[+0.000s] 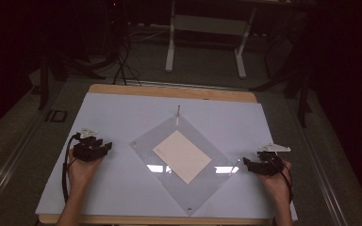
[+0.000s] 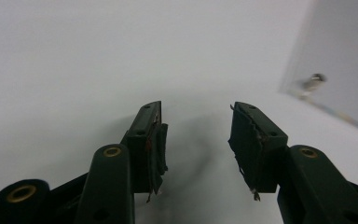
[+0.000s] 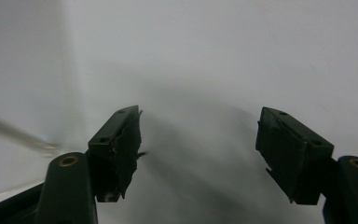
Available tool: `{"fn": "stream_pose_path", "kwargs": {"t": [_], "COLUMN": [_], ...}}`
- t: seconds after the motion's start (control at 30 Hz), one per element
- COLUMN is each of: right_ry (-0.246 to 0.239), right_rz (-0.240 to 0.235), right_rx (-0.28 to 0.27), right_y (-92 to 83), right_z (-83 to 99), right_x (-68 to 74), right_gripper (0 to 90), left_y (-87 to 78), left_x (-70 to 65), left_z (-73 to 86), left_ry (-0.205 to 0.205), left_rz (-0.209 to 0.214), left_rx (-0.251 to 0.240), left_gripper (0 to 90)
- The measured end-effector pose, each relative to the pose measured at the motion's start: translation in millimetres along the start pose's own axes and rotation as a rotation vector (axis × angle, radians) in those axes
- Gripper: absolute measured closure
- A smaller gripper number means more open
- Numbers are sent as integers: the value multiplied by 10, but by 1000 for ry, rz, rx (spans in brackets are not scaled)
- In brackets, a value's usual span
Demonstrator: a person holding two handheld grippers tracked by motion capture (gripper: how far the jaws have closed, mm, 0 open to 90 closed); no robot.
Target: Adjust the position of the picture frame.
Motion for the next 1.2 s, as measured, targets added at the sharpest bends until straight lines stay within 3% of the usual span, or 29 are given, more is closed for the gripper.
{"fn": "stream_pose_path", "kwargs": {"t": [0.03, 0.13, 0.53, 0.9, 0.97, 1.2], "right_ry": [-17, -23, -25, 24, 24, 18], "right_rz": [10, 20, -57, -85, -91, -113], "right_rx": [-9, -32, -44, -114, -126, -163], "right_y": [-15, -69, -171, -400, -430, -531], "right_z": [-18, -60, -144, -405, -431, -491], "right_x": [7, 29, 192, 225, 241, 313], "right_gripper": [356, 413, 515, 517, 513, 494], "left_y": [-19, -59, -42, 14, 31, 57], "left_x": [-69, -161, -258, -389, -430, -469], "left_z": [-40, -95, -105, -161, -174, -172], "left_ry": [-20, -25, 21, 63, 89, 105], "left_rz": [51, 91, 121, 147, 141, 151], "left_rx": [-34, -63, -16, -3, -1, 6], "left_gripper": [531, 527, 529, 524, 523, 519]}}
Point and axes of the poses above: each handheld gripper's, and its own axes: y roughly forward along the jaws, z roughly out of its underside, x roughly to its left, the point moved 9 cm from there along y, roughly forward along the jaws, and after that the axes turned 13 degrees about z, right-handed, at the moved point
